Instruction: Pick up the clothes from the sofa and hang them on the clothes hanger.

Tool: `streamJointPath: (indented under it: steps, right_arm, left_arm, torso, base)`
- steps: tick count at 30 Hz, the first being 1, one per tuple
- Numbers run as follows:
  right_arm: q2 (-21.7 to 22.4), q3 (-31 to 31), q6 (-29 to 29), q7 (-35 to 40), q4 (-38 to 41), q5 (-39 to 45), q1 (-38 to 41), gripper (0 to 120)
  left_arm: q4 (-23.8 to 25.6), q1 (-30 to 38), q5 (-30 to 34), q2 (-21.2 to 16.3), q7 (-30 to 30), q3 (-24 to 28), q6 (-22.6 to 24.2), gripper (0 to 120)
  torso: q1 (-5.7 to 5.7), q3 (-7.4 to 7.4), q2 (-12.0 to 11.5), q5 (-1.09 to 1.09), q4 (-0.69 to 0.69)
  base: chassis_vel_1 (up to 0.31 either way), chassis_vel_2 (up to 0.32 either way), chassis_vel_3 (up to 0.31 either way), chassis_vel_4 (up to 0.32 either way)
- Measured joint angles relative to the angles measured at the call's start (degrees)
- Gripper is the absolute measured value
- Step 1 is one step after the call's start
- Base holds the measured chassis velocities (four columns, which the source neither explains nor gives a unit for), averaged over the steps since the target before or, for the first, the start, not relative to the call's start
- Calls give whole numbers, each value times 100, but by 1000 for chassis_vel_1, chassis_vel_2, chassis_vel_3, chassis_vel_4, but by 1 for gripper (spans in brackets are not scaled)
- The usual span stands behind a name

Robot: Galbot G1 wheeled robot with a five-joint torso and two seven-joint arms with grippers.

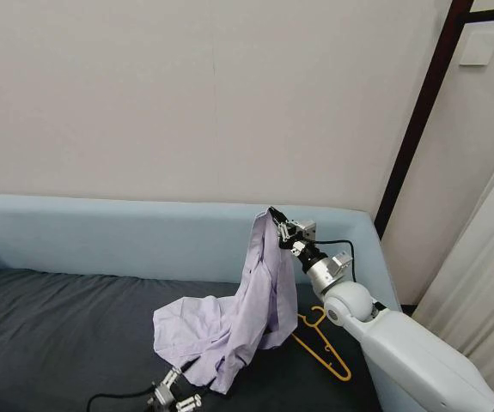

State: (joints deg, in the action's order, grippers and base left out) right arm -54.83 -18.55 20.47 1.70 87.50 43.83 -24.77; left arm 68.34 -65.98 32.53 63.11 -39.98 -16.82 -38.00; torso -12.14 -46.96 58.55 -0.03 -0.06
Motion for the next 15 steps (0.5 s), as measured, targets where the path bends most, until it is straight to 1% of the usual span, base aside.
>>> streamJointPath:
  steps: [1,2,3,4,5,7,8,10,12,13,15]
  right_arm:
    - [13,0,0,0,12,1,0,0]
    - [36,0,0,-1,37,5,0,0]
    - [52,-1,0,-2,56,9,0,0]
    - [67,-1,1,0,69,13,0,0]
    - [67,-1,1,0,69,13,0,0]
    - [91,-11,2,-2,102,15,-4,0]
    - [91,-11,2,-2,102,15,-4,0]
    - [104,-30,2,-1,135,15,-1,0]
    - [104,-50,2,-2,159,20,16,0]
    - [104,-50,2,-2,159,20,16,0]
    - [94,-62,-1,2,178,29,32,0]
  left_arm:
    - [-127,147,56,60,22,33,88,94]
    - [-337,368,100,173,88,90,233,97]
    - [-553,570,119,300,150,151,375,99]
    - [-766,753,129,441,173,216,498,100]
    - [-766,753,129,441,173,216,498,100]
    - [-1185,1091,218,731,167,343,825,100]
    - [-1185,1091,218,731,167,343,825,100]
    - [-1518,1360,423,994,39,399,1089,100]
    - [-1757,1531,588,1136,-69,403,1208,100]
    - [-1757,1531,588,1136,-69,403,1208,100]
    - [-2023,1711,812,1284,-239,392,1347,100]
  torso:
    - [0,0,0,1,0]
    - [0,0,0,0,-1]
    - [0,0,0,-1,-2]
    - [0,0,-1,-1,-2]
    - [0,0,-1,-1,-2]
    - [0,0,-1,-2,-2]
    - [0,0,-1,-2,-2]
    - [0,0,-1,1,-1]
    - [0,0,-1,0,-1]
    - [0,0,-1,0,-1]
    - [-1,0,-1,0,-1]
  base:
    - [0,0,0,0]
    - [0,0,0,0]
    - [0,0,0,0]
    - [0,0,0,0]
    - [0,0,0,0]
    - [0,0,0,0]
    - [0,0,0,0]
    - [0,0,0,0]
    - [0,0,0,0]
    - [0,0,0,0]
    - [0,0,0,0]
